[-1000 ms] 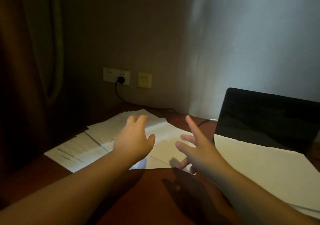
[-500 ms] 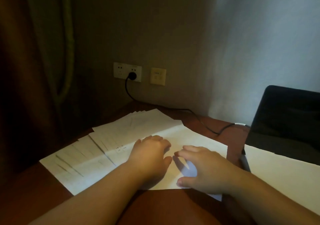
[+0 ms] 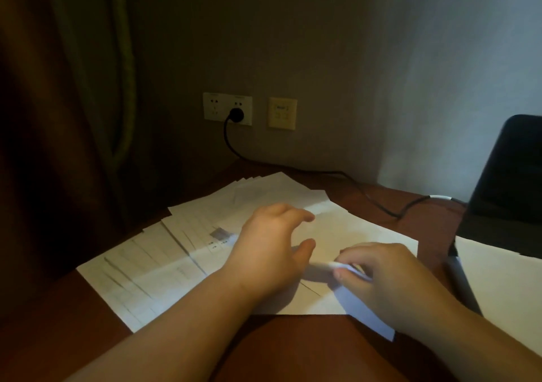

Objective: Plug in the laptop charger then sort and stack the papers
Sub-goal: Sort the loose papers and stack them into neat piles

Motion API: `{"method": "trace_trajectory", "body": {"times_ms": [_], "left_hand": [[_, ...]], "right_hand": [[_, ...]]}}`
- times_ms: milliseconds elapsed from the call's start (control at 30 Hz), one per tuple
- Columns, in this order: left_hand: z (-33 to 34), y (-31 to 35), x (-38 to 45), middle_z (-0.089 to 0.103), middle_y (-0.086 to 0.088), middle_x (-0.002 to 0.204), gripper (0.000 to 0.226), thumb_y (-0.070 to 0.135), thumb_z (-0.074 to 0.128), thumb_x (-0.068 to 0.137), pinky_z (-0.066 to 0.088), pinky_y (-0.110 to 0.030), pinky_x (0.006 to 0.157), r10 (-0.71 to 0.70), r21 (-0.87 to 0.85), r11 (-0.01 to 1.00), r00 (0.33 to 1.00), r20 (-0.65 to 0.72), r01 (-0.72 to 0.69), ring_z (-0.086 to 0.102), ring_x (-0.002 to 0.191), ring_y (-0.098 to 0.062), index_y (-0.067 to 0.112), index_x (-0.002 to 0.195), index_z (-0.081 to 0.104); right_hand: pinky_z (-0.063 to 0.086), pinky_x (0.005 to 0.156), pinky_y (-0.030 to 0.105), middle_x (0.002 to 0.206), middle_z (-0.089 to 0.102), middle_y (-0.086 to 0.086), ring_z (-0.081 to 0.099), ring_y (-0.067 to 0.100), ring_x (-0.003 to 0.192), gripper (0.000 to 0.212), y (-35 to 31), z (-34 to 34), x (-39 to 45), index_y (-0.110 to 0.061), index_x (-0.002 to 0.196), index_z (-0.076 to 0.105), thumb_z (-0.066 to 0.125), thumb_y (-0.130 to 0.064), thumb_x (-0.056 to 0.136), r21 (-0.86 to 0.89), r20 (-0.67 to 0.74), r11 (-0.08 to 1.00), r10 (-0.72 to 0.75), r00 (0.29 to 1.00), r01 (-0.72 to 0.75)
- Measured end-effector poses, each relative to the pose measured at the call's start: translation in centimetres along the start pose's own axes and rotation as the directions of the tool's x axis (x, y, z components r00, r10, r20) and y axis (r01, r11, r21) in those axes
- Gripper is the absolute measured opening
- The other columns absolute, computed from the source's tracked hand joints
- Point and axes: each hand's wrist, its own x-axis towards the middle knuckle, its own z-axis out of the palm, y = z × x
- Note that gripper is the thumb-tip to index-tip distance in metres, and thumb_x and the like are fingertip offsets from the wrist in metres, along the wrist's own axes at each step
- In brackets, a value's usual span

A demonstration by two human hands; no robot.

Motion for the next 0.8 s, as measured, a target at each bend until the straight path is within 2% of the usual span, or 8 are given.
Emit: {"method": "trace_trajectory", "body": {"times_ms": [67,133,267,333,400,467,600,800], "left_hand": [[-0.6,0.4,-0.2,0.045,0.017,0.120,0.026,0.043,0.064,0.092,0.038,-0.006,0.080,0.001,-0.017,1.000,0.999,-0.050,-0.002,0.045,0.108,-0.002,0.041,0.116,0.053],[-1.2,0.7,-0.5,0.041,0.018,0.104,0.025,0.041,0.067,0.089,0.034,-0.007,0.070,0.022,-0.072,0.997,0.995,-0.095,-0.029,0.045,0.095,-0.003,0.038,0.103,0.046],[-2.4,0.6,-1.1,0.042,0.020,0.091,0.024,0.039,0.071,0.086,0.035,-0.009,0.071,0.104,-0.072,0.991,0.989,-0.107,-0.112,0.048,0.089,-0.001,0.035,0.094,0.048],[-2.3,0.6,-1.3,0.048,0.021,0.100,0.023,0.044,0.071,0.085,0.038,-0.009,0.077,0.125,-0.006,0.992,0.991,0.055,-0.124,0.051,0.095,-0.004,0.040,0.100,0.054],[-1.7,0.6,-1.4,0.048,0.022,0.129,0.041,0.051,0.072,0.083,0.041,-0.013,0.089,0.110,0.041,0.992,0.966,0.235,-0.123,0.048,0.118,-0.003,0.045,0.120,0.057],[-1.3,0.9,-1.1,0.029,0.023,0.156,0.060,0.054,0.072,0.083,0.042,-0.018,0.099,0.095,0.048,0.992,0.934,0.344,-0.118,0.038,0.137,-0.005,0.047,0.138,0.049],[-0.8,1.2,-0.9,0.007,0.025,0.163,0.073,0.050,0.074,0.083,0.049,-0.025,0.101,0.082,0.016,0.995,0.904,0.420,-0.097,0.038,0.141,-0.010,0.050,0.146,0.038],[-0.4,1.2,-1.0,0.013,0.018,0.164,0.078,0.047,0.076,0.081,0.047,-0.030,0.105,0.051,0.077,0.993,0.918,0.393,-0.089,0.038,0.141,-0.014,0.052,0.147,0.034]], "right_hand": [[0.054,0.066,0.024,0.075,0.064,-0.012,0.060,0.006,0.075,0.012,0.4,0.0,-0.1,-0.038,0.083,0.070,0.062,-0.035,0.092,-0.016,-0.112,1.000,0.023,0.993,-0.025],[0.056,0.061,0.027,0.072,0.064,-0.012,0.061,0.007,0.071,0.013,0.6,-0.1,-0.2,-0.034,0.081,0.070,0.061,-0.034,0.092,-0.013,-0.236,0.999,0.030,0.971,-0.033],[0.058,0.058,0.027,0.074,0.066,-0.013,0.063,0.008,0.070,0.013,0.6,-0.3,-0.2,-0.031,0.086,0.069,0.060,-0.033,0.094,0.045,-0.377,0.997,0.078,0.923,-0.066],[0.054,0.054,0.023,0.069,0.063,-0.014,0.061,0.006,0.067,0.014,0.5,-0.5,-0.2,-0.033,0.084,0.067,0.057,-0.032,0.095,0.082,-0.419,0.994,0.102,0.902,-0.074],[0.050,0.054,0.022,0.068,0.062,-0.013,0.060,0.008,0.067,0.015,0.5,-0.5,-0.1,-0.032,0.083,0.066,0.056,-0.032,0.096,0.121,-0.448,0.990,0.124,0.886,-0.077],[0.051,0.057,0.021,0.074,0.063,-0.017,0.061,0.008,0.072,0.012,0.3,-0.5,-0.1,-0.035,0.085,0.064,0.059,-0.032,0.095,0.139,-0.463,0.988,0.127,0.877,-0.069],[0.047,0.066,0.017,0.087,0.063,-0.016,0.059,0.009,0.082,0.008,0.3,-0.1,-0.1,-0.027,0.095,0.072,0.065,-0.029,0.092,0.047,-0.529,0.999,0.048,0.847,-0.027],[0.051,0.066,0.017,0.085,0.064,-0.018,0.059,0.005,0.079,0.007,0.0,0.0,-0.4,-0.030,0.096,0.070,0.064,-0.030,0.092,0.025,-0.420,0.999,-0.023,0.907,0.037]]}}
